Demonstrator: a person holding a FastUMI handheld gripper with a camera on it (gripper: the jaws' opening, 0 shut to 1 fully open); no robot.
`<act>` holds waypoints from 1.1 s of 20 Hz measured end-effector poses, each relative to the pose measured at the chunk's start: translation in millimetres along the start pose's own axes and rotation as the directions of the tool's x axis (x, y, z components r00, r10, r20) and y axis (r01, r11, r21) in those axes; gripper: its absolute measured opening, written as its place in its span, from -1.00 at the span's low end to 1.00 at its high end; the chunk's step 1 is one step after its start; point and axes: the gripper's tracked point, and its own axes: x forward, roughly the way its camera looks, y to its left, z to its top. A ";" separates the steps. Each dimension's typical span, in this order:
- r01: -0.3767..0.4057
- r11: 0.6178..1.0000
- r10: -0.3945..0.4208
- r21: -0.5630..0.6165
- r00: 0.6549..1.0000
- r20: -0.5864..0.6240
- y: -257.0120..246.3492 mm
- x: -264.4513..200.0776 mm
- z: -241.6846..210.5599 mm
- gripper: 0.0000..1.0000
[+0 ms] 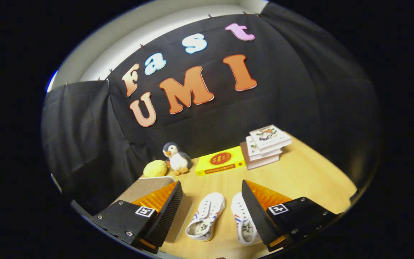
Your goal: Open the storage box then place both shoes into the box .Put the left shoe in first, then the right shoe, with the right side of both shoes facing outward in a uniform manner.
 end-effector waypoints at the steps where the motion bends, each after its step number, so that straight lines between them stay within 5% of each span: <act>1: -0.039 0.997 0.041 0.067 0.998 -0.038 7.1 6.6 -10.0 0.96; 9: -0.215 0.864 0.373 0.456 0.881 -0.292 76.9 55.5 -97.3 0.95; 18: -0.288 0.772 0.555 0.566 0.740 -0.381 128.3 74.5 -147.1 0.93; 22: -0.277 0.677 0.639 0.682 0.681 -0.358 142.3 72.2 -150.4 0.93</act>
